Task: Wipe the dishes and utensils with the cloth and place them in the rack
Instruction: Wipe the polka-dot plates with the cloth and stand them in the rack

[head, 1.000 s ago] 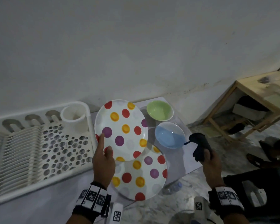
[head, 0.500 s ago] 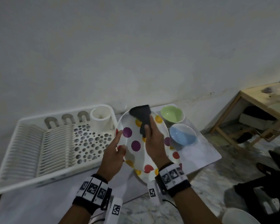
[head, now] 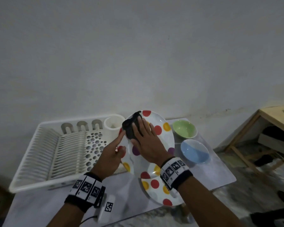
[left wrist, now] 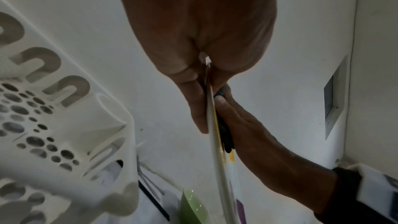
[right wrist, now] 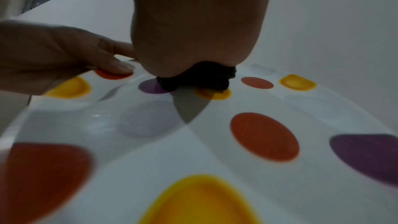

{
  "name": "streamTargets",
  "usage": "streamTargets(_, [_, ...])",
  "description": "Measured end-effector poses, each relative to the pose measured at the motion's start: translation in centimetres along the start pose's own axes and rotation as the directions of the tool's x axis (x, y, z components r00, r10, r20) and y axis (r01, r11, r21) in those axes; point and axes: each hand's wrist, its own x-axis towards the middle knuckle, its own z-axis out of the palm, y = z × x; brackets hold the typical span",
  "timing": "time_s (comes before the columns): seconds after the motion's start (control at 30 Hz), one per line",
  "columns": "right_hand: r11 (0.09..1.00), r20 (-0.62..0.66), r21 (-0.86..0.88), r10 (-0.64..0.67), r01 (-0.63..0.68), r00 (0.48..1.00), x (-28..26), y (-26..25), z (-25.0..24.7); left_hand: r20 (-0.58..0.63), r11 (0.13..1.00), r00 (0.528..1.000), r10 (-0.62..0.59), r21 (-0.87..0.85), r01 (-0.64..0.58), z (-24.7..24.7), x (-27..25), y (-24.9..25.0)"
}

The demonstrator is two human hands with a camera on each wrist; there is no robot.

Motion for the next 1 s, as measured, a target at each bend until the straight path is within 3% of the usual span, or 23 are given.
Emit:
streamTargets(0.1, [1.0, -0.019, -0.004, 0.019, -0.019, 1.0, 2.4, 2.5, -1.6, -0.017, 0.999, 1.0, -0.016, -0.05, 0.015, -0.8, 0.6, 0.7])
streamTargets(0.27, [0.965, -0.049, 0.1, 0.249, -0.243, 0.967, 2.3, 7.1, -2.4, -0.187, 0.963, 0.98, -0.072, -0.27, 0.019, -1.9, 1.6, 2.3])
streamTargets(0.43, [0.921, -0.084, 0.283, 0.303, -0.269, 0.949, 1.2, 4.8, 0.3, -0.201, 0.97, 0.976, -0.083, -0.243, 0.032, -1.4, 2.2, 2.3])
streamTargets(0.53, [0.938, -0.072, 0.317, 0.169, -0.138, 0.983, 1.8, 1.8, 0.8, -0.193, 0.976, 0.973, -0.13, -0.199, 0.091, -0.2, 2.6, 1.7])
streamTargets(0.67, [0.986, -0.101, 0.144, -0.07, 0.084, 0.992, 2.6, -1.1, -0.5, -0.263, 0.96, 0.953, -0.149, -0.271, 0.075, -0.5, 3.1, 1.2])
streamTargets(0.8, [0.976, -0.084, 0.021, -0.215, 0.217, 0.973, 1.8, -1.3, -1.0, -0.385, 0.894, 0.89, -0.244, -0.446, 0.052, -2.5, 3.7, 1.4])
streamTargets(0.9, [0.974, -0.036, 0.0, -0.228, 0.228, 0.973, 0.8, -0.2, -1.2, -0.41, 0.898, 0.877, -0.251, -0.437, 0.053, -3.8, 3.8, 1.9])
streamTargets(1.0, [0.994, 0.006, 0.012, -0.109, 0.109, 0.994, 1.8, 2.1, -1.6, -0.382, 0.896, 0.885, -0.265, -0.437, 0.079, -3.8, 3.1, 2.2])
